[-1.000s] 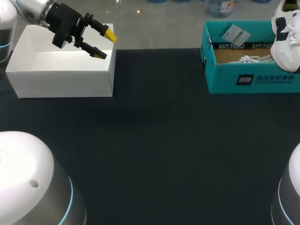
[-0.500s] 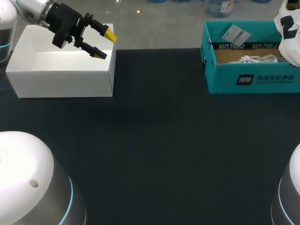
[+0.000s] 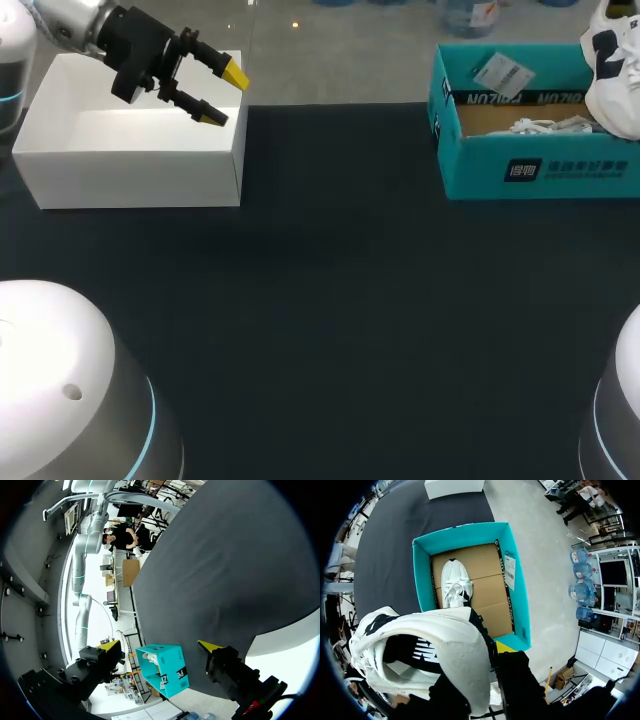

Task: Take the shoe out of the shoebox, open the shoe tongue, remove and reinsert the insole, then place the shoe into the shoebox

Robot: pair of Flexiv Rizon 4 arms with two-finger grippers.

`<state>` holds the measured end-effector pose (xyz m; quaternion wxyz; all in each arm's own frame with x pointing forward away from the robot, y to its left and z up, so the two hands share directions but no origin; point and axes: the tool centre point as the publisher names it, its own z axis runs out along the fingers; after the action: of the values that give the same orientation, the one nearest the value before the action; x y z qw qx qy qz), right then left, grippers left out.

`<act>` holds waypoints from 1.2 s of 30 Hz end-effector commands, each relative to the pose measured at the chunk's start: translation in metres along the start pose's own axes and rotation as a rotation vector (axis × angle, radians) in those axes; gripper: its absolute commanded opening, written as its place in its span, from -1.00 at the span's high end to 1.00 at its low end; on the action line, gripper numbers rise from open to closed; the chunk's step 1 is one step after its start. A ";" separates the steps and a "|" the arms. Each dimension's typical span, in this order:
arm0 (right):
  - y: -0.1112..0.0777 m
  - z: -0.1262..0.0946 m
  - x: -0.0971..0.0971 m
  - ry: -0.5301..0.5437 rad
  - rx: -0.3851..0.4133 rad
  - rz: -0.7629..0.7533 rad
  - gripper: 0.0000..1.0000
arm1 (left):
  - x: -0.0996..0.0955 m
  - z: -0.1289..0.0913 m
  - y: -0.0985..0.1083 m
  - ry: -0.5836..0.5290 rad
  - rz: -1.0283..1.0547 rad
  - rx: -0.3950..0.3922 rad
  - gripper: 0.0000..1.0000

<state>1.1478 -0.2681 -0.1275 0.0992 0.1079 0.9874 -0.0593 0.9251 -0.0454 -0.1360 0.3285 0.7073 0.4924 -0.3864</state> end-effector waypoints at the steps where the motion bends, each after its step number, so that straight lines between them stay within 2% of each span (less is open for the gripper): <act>1: -0.002 0.005 -0.007 0.002 0.000 0.020 1.00 | 0.000 0.000 0.000 0.003 0.001 0.000 -1.00; 12: -0.017 0.022 -0.029 0.023 0.034 0.088 1.00 | 0.000 0.000 0.000 0.003 0.001 0.000 -1.00; 18: -0.023 0.024 -0.036 0.046 0.070 0.223 1.00 | 0.000 0.000 0.000 0.003 0.001 0.000 -1.00; 21: -0.029 0.027 -0.038 0.057 0.078 0.358 1.00 | 0.000 0.000 0.000 0.003 0.001 0.000 -1.00; 28: -0.043 0.023 -0.041 0.023 0.070 0.792 1.00 | 0.000 0.000 0.000 0.003 0.001 0.000 -1.00; 32: -0.042 0.019 -0.043 -0.021 0.032 0.997 1.00 | 0.000 0.000 0.000 0.003 0.001 0.000 -1.00; 36: -0.038 0.018 -0.043 -0.053 0.053 1.141 1.00 | 0.000 0.000 0.000 0.003 0.001 0.000 -1.00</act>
<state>1.1847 -0.3189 -0.1337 0.1033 0.4723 0.8742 -0.0446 0.9251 -0.0454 -0.1360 0.3285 0.7073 0.4924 -0.3864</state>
